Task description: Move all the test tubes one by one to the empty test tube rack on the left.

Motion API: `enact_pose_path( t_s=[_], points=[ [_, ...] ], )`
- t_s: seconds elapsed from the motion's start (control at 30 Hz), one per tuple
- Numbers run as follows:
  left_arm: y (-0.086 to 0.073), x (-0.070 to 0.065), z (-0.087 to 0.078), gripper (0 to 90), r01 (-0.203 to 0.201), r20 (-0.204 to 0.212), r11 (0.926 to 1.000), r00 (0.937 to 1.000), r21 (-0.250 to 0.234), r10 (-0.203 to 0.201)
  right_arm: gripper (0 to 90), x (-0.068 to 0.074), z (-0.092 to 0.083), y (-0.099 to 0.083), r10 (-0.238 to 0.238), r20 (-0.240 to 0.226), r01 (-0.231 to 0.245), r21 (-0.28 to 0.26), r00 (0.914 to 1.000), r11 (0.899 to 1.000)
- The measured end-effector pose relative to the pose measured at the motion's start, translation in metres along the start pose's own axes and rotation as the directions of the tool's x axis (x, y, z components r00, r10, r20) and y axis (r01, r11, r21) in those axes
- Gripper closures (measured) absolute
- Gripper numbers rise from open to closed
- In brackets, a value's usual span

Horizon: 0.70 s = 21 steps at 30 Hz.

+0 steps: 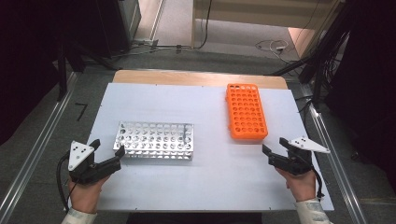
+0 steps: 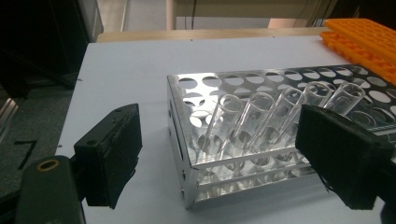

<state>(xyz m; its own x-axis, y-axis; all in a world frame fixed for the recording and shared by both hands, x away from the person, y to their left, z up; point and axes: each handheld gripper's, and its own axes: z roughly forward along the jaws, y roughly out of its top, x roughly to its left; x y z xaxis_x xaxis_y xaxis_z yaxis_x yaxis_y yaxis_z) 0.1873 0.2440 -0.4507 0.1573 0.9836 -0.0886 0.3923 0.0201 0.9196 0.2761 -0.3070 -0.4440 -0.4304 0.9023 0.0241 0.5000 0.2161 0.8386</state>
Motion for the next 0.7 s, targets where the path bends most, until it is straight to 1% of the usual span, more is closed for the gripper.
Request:
enact_pose_path(
  t_s=[0.37, 0.47, 0.7],
  points=[
    [-0.006, 0.006, -0.002, 13.6, 0.004, -0.017, 0.9999, 0.9999, 0.015, -0.004, 23.2, -0.018, -0.004, -0.007, 0.031, 0.042, -0.032, 0.008, 0.9986, 0.999],
    [-0.008, 0.007, -0.002, 13.6, 0.005, -0.022, 0.9998, 0.9997, 0.018, -0.005, 23.1, -0.024, -0.007, -0.009, 0.048, 0.053, -0.048, 0.005, 0.9975, 0.999],
    [-0.010, 0.010, -0.003, 13.6, 0.018, -0.034, 0.9996, 0.9993, 0.022, -0.017, 22.9, -0.035, -0.011, -0.014, 0.066, 0.082, -0.066, 0.007, 0.9945, 0.998]
  ],
)
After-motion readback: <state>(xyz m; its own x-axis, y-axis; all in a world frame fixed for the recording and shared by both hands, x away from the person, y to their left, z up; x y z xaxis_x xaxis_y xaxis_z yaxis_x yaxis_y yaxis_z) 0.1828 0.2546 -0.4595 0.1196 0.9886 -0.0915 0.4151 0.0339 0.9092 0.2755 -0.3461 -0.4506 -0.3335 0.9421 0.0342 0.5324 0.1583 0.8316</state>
